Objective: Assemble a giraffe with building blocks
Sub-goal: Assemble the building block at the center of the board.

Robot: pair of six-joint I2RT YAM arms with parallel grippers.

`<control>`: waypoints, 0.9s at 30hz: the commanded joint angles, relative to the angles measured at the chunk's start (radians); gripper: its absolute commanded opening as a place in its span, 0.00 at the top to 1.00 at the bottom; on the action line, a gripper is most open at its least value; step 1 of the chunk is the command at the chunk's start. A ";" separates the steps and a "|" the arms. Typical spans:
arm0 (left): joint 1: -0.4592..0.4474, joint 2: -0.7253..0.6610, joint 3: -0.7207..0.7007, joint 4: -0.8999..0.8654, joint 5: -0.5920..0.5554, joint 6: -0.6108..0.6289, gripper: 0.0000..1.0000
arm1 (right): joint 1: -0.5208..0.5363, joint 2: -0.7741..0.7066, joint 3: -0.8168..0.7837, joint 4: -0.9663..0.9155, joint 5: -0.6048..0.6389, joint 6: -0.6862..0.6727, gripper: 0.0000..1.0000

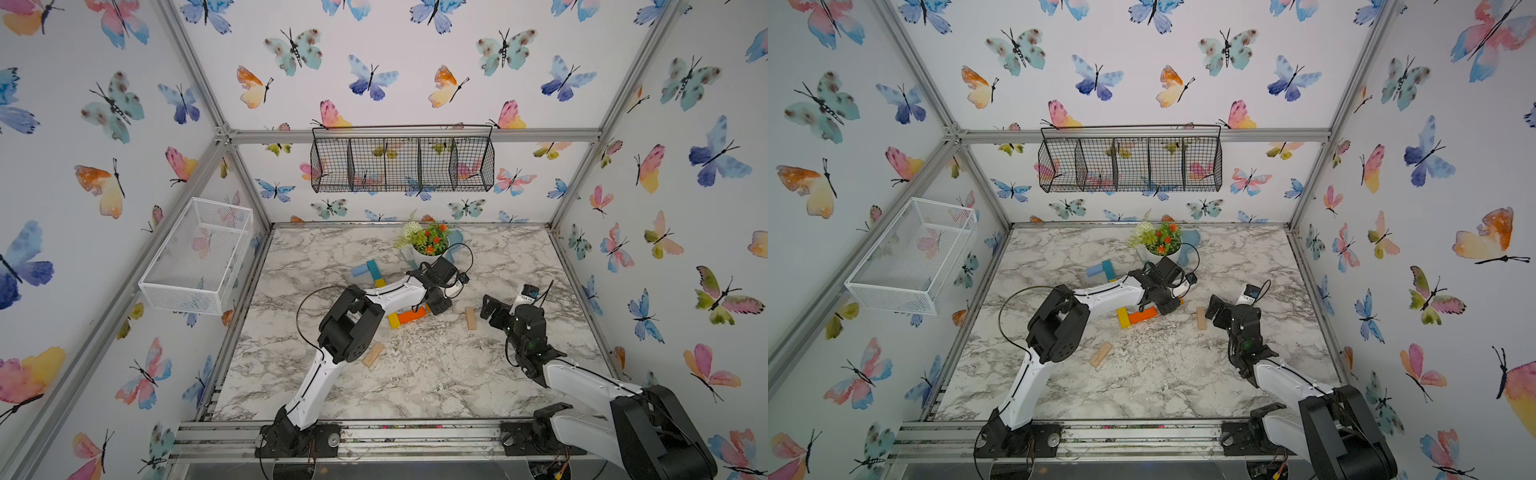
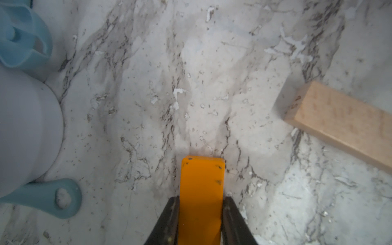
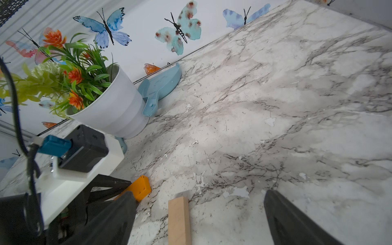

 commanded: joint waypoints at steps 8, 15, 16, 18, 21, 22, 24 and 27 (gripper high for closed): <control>0.003 -0.059 -0.113 0.020 -0.001 0.018 0.74 | -0.003 -0.014 0.011 0.008 0.010 -0.009 0.00; 0.003 -0.060 -0.106 0.014 0.001 0.015 0.74 | -0.003 -0.017 0.011 0.008 0.011 -0.010 0.00; 0.003 -0.059 -0.104 0.013 0.003 0.014 0.73 | -0.003 -0.017 0.011 0.008 0.011 -0.009 0.00; 0.003 -0.056 -0.100 0.010 0.002 0.014 0.70 | -0.003 -0.018 0.011 0.007 0.013 -0.010 0.00; 0.004 -0.045 -0.088 -0.003 -0.006 0.009 0.65 | -0.003 -0.018 0.011 0.007 0.013 -0.011 0.00; 0.003 -0.043 -0.086 -0.006 -0.009 0.006 0.63 | -0.003 -0.018 0.012 0.007 0.013 -0.011 0.00; 0.004 -0.038 -0.082 -0.012 -0.012 0.001 0.57 | -0.003 -0.017 0.011 0.008 0.013 -0.011 0.00; 0.003 -0.040 -0.079 -0.015 -0.010 -0.006 0.36 | -0.003 -0.019 0.012 0.008 0.013 -0.011 0.00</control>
